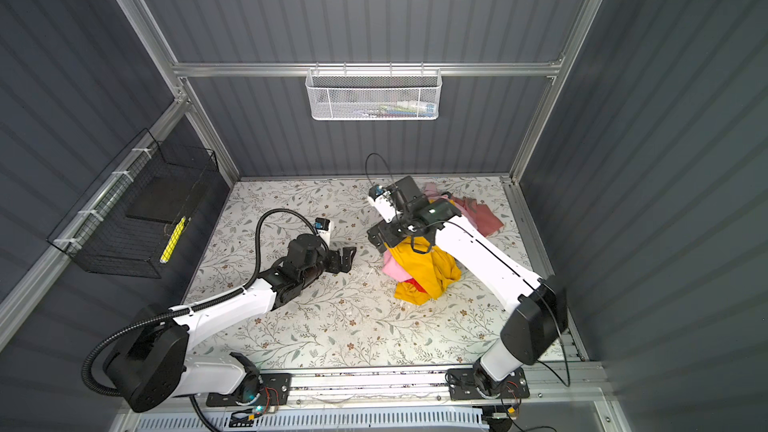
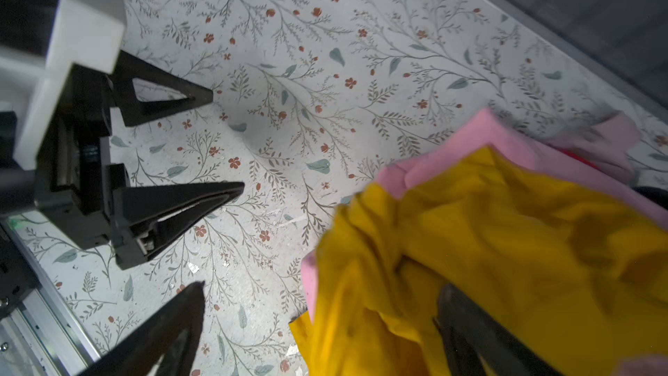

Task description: Pick out a specific cloth from the pile

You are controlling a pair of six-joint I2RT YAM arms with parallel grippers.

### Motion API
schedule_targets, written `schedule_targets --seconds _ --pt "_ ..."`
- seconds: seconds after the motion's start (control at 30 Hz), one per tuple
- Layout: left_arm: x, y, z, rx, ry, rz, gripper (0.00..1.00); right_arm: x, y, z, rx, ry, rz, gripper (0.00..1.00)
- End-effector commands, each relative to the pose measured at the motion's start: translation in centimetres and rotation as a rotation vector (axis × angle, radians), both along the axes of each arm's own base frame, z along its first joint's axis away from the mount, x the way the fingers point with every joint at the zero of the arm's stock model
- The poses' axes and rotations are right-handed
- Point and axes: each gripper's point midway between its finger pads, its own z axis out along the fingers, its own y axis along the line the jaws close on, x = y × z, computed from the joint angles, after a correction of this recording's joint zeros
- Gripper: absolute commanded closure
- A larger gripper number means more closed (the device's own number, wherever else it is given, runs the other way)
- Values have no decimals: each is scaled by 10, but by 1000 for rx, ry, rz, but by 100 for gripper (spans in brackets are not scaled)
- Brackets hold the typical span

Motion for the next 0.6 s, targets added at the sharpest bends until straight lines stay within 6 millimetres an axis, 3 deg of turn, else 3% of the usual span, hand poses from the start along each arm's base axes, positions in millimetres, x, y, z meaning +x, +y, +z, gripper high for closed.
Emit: schedule_targets --seconds 0.0,0.13,0.3,0.43,0.57 --pt "-3 -44 32 -147 -28 -180 0 3 -31 28 116 -46 -109 1" --pt "-7 -81 43 -215 -12 -267 0 5 -78 39 231 -64 -232 1" --pt "-6 -116 37 -208 16 -327 0 7 -131 23 248 -45 -398 1" --pt "-8 -145 26 -174 76 -389 0 7 -161 12 282 -48 -506 1" --pt "5 -161 9 -144 105 -367 2 4 -178 -3 301 -41 -577 1"
